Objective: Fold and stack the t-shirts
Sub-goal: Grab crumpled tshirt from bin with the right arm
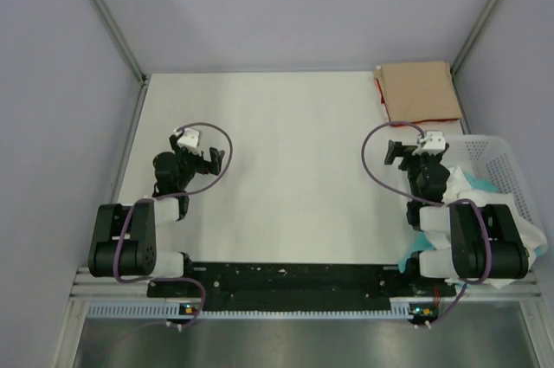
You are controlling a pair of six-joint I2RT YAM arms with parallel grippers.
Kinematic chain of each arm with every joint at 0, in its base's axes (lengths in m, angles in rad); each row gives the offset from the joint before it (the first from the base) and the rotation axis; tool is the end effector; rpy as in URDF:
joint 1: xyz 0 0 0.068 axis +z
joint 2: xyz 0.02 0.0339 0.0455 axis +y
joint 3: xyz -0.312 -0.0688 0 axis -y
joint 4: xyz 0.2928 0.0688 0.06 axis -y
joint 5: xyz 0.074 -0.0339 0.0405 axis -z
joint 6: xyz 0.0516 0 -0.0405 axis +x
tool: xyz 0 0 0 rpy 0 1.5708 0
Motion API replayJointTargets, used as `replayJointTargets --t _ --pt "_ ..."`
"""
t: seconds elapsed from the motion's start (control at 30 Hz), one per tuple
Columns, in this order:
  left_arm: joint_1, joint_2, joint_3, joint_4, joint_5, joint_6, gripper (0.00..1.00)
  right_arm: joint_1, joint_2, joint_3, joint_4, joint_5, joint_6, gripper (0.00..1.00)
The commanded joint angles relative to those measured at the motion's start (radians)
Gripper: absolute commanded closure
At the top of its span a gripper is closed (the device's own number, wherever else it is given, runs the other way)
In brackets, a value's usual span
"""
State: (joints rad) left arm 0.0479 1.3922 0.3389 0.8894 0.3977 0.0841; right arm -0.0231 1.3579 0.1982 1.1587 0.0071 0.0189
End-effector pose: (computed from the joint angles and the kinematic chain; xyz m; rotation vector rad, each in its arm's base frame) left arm 0.2821 -0.0065 0.1759 0.3219 1.6978 -0.2472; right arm 0.2516 -0.0062 0.1739 0.0386 1.5713 -0.0089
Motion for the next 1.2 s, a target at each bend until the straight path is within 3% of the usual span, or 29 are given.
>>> replayJointTargets --t 0.0,0.07,0.17,0.27,0.4,0.47,0.5,0.57,0.63,0.7,0.87,0.97,1.17 --pt "0.001 -0.010 0.011 0.034 -0.008 -0.003 0.01 -0.001 0.006 0.020 -0.082 -0.035 0.020 0.01" --pt "0.001 -0.010 0.011 0.034 -0.008 -0.001 0.01 0.002 -0.063 0.068 -0.196 -0.097 -0.006 0.01" --pt "0.001 -0.010 0.011 0.033 -0.010 -0.001 0.01 0.017 -0.167 0.229 -0.584 -0.147 -0.042 0.08" --pt "0.001 -0.012 0.011 0.033 -0.010 -0.001 0.01 0.047 -0.242 0.325 -0.698 -0.304 0.081 0.14" --pt "0.004 -0.012 0.015 0.072 0.009 -0.026 0.02 0.130 -0.391 0.446 -0.917 -0.215 0.088 0.17" --pt "0.029 -0.080 0.202 -0.245 0.134 0.006 0.01 0.132 -0.463 0.515 -1.083 -0.139 0.128 0.17" --pt "0.029 -0.105 0.315 -0.528 0.160 0.069 0.01 0.132 -0.494 0.553 -1.155 -0.066 0.159 0.17" --pt "0.026 -0.119 0.423 -0.653 0.181 0.085 0.01 0.132 -0.558 0.616 -1.345 0.144 0.228 0.16" --pt "0.021 -0.107 0.503 -0.758 0.194 0.082 0.01 0.124 -0.608 0.667 -1.526 0.387 0.361 0.01" --pt "0.015 -0.079 0.580 -0.915 0.236 0.091 0.01 0.101 -0.655 0.701 -1.725 0.572 0.543 0.01" --pt "-0.034 -0.041 0.678 -1.151 0.250 0.131 0.03 0.032 -0.781 0.672 -1.921 0.533 0.671 0.01" --pt "-0.078 -0.028 0.727 -1.280 0.276 0.152 0.10 -0.076 -0.809 0.618 -2.057 0.551 0.789 0.03" --pt "-0.112 -0.097 0.695 -1.307 0.240 0.221 0.12 -0.120 -0.800 0.639 -2.165 0.599 0.872 0.12"
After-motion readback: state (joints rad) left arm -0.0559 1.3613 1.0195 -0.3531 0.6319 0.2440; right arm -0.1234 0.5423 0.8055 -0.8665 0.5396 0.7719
